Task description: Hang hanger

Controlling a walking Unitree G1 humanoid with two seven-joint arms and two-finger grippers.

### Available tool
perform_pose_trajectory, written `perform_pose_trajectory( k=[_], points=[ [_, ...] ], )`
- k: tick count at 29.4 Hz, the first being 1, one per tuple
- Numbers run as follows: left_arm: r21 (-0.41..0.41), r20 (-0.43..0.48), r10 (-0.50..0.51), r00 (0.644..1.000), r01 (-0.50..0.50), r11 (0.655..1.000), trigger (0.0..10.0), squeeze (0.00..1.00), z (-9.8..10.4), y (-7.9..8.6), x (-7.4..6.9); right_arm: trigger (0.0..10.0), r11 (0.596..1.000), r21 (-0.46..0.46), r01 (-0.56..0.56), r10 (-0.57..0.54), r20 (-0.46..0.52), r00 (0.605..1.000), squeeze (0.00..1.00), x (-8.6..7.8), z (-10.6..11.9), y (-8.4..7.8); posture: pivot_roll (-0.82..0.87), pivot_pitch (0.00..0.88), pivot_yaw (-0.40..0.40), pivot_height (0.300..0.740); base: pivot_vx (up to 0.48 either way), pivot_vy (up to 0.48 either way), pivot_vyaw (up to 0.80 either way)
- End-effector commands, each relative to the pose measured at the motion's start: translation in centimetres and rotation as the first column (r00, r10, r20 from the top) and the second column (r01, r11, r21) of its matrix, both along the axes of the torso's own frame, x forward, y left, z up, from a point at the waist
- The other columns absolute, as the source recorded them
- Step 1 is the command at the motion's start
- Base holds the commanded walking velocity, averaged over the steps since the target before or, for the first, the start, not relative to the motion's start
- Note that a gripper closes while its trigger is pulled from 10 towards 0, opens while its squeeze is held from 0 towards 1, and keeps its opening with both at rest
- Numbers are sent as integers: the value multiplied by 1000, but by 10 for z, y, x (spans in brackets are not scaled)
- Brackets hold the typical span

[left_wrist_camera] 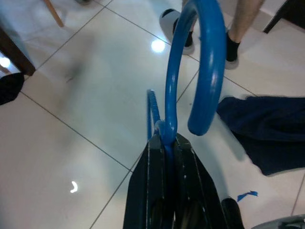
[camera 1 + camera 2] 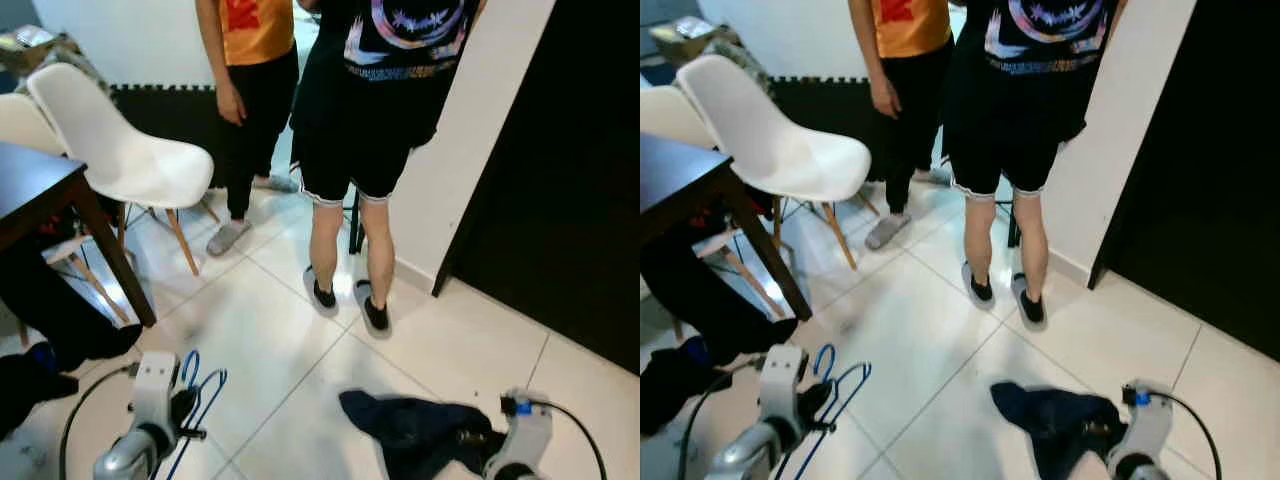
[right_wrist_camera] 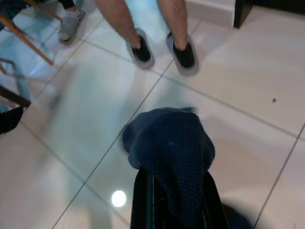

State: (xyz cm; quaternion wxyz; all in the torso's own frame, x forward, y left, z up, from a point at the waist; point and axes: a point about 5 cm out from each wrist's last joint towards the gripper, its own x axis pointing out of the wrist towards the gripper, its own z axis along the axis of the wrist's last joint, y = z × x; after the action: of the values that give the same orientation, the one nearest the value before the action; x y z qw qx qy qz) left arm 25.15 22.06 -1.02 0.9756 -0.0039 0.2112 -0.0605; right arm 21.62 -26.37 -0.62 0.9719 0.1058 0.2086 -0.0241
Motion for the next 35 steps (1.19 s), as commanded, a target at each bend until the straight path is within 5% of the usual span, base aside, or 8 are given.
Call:
perform_pose_trajectory(
  k=[1,5,11,15,18,27,35],
  points=[
    [-10,30,23,999,-23,1000,10000,0,9,4,9,10000,999,-34,-17,19,62,998,0,17,15,-1,79,59,-7,740,277,0,0],
    [-24,68,24,997,-22,999,10000,0,19,2,17,10000,999,-38,-36,40,114,993,0,30,29,1,79,54,-10,740,279,0,213],
    [-37,219,1,976,8,999,10000,0,61,-8,47,10000,994,-65,-94,108,271,957,0,69,77,14,83,51,-15,740,287,0,581],
    [67,313,-127,941,111,992,10000,0,92,-32,64,10000,983,-83,-163,181,333,925,0,95,99,44,88,47,-24,740,275,0,0],
    [50,352,-146,924,138,989,10000,0,106,-50,68,10000,975,-88,-204,222,373,901,0,104,111,63,92,46,-25,740,268,0,0],
    [18,375,-174,911,180,983,10000,0,125,-85,58,10000,943,-83,-322,331,348,877,0,97,110,95,89,50,-31,740,266,0,0],
    [87,330,-175,928,155,984,10000,0,124,-81,27,10000,907,-142,-397,421,260,869,0,66,95,97,95,71,-33,740,92,0,0]
  ],
)
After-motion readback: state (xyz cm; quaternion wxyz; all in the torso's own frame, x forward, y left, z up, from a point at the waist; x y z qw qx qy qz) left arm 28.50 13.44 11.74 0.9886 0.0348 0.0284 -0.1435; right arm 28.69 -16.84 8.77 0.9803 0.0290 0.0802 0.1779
